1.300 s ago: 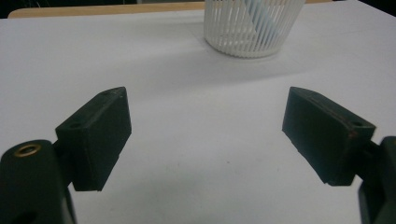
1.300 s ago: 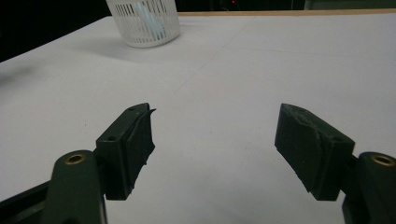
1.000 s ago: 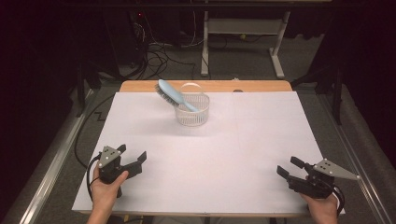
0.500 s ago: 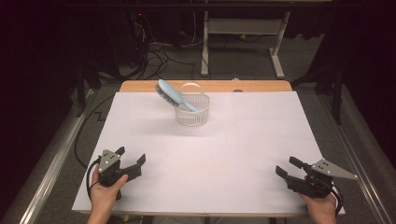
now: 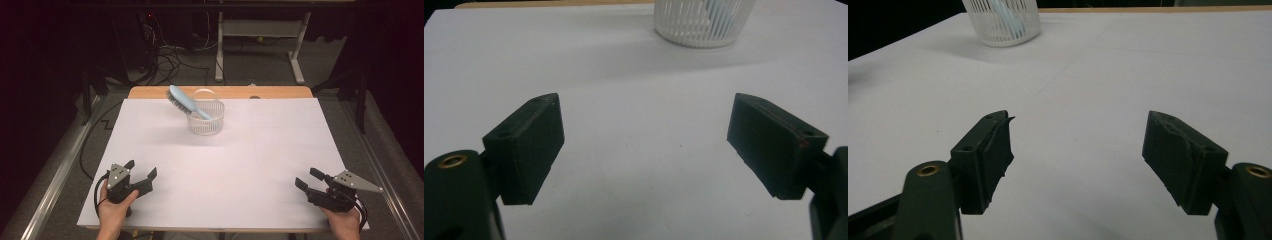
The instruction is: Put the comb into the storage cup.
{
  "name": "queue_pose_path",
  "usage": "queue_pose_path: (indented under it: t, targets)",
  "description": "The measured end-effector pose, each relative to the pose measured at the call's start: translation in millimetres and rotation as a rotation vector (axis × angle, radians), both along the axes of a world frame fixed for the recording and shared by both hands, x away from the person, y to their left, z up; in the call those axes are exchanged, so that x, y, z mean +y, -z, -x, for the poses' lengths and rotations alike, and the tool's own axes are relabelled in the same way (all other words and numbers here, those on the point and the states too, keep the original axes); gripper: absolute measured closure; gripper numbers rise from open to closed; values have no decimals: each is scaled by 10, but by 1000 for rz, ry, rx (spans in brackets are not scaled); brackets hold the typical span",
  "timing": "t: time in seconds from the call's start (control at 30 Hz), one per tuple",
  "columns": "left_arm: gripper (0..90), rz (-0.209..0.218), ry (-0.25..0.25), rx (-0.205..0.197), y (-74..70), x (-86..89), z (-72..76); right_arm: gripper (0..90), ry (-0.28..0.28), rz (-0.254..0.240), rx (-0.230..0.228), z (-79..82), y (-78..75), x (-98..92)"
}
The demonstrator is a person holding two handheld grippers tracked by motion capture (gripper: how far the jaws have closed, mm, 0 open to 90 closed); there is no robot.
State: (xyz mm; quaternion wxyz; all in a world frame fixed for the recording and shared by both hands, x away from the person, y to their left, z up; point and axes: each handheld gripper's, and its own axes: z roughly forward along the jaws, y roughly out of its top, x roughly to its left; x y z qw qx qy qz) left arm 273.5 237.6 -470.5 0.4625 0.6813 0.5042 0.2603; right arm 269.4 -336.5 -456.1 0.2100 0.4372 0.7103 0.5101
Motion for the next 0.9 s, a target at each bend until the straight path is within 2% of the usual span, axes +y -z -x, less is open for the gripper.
queue_pose_path:
  t: [0.4,0.9]
  targets:
    - [160,11,-10,-11,30,6,44,282,-1,-1,0,3,-2,0]
    - [158,-8,2,-15,64,-39,65,281,-1,0,1,3,-1,3]
